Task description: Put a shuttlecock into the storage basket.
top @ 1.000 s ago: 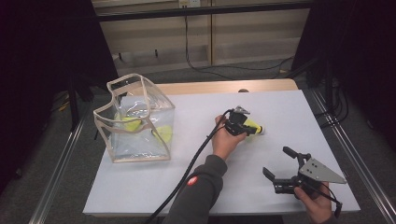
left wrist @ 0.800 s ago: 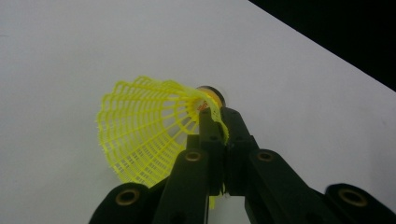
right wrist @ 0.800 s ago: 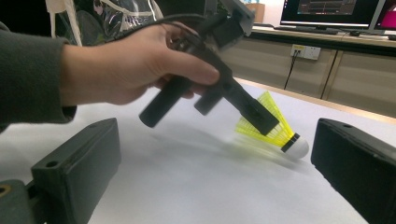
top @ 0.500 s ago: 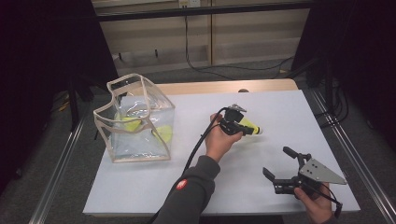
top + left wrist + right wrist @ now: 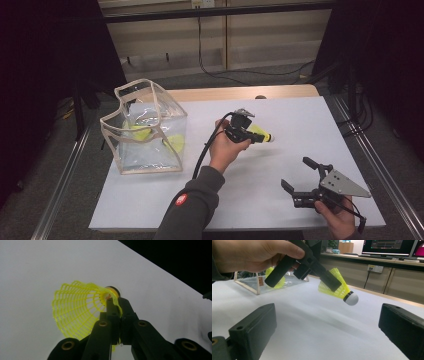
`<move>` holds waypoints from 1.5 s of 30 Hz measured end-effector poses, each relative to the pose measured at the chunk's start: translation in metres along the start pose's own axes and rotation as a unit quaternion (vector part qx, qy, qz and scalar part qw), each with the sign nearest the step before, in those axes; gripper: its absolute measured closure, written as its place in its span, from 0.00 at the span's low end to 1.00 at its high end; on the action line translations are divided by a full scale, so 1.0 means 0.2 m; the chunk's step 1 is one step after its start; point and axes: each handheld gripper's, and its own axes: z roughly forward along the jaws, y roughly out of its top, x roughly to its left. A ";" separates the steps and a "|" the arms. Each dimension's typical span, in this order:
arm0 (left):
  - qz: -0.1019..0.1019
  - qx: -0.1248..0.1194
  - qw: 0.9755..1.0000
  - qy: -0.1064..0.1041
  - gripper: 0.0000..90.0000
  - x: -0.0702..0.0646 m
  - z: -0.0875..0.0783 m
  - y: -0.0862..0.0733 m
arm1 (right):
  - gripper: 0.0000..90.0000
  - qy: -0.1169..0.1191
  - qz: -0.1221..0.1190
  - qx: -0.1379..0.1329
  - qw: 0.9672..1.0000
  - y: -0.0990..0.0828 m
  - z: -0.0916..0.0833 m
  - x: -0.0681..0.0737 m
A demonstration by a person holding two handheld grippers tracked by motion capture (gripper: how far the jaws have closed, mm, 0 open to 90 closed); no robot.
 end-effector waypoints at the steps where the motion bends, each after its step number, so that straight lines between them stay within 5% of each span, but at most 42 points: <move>1: 0.003 0.001 1.000 0.001 0.98 0.00 -0.01 0.00 | 0.01 0.000 0.000 0.001 1.000 0.00 0.00 0.00; 45: -0.013 -0.008 0.999 0.029 0.98 0.02 -0.42 0.08 | 0.01 0.003 -0.005 -0.002 1.000 0.00 0.00 0.00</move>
